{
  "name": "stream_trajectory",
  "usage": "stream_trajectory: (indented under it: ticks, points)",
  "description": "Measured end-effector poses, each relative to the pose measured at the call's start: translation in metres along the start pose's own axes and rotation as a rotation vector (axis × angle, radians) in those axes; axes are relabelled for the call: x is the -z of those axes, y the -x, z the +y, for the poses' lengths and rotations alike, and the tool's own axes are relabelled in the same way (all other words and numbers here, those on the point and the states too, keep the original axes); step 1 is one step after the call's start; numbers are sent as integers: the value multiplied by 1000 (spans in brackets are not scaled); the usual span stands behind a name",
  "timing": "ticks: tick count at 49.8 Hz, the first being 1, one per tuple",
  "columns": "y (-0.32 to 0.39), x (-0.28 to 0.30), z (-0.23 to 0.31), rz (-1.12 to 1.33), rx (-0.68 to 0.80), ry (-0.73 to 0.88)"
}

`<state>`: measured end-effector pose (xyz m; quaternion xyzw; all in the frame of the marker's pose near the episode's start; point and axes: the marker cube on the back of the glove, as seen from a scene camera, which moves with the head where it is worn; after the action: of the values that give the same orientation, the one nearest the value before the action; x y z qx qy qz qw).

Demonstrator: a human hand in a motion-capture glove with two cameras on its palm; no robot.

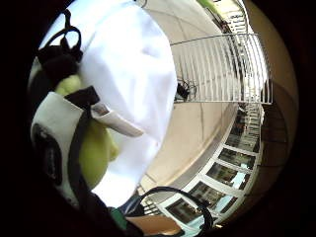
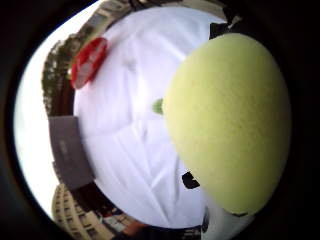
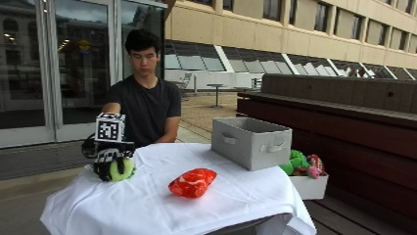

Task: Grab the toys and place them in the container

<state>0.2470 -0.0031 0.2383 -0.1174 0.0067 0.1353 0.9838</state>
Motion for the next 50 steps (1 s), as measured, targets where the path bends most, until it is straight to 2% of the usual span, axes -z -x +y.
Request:
stream_trajectory:
  ticks: [13,22,25,30,34,38,44,47,50]
  points:
    - [14,9,-6,103,-64,-26]
    - [20,33,-2,-44,-41,10]
    - [24,50,0,-60,-17,-9]
    - [33,84,-9,-62,75,-150]
    - [43,115,1,-56,44,-103]
    - [55,147,4,-56,117,-160]
    - [96,207,25,-62,52,-139]
    - [122,233,41,-79,-14,-79]
    - [153,261,54,-82,14,-83]
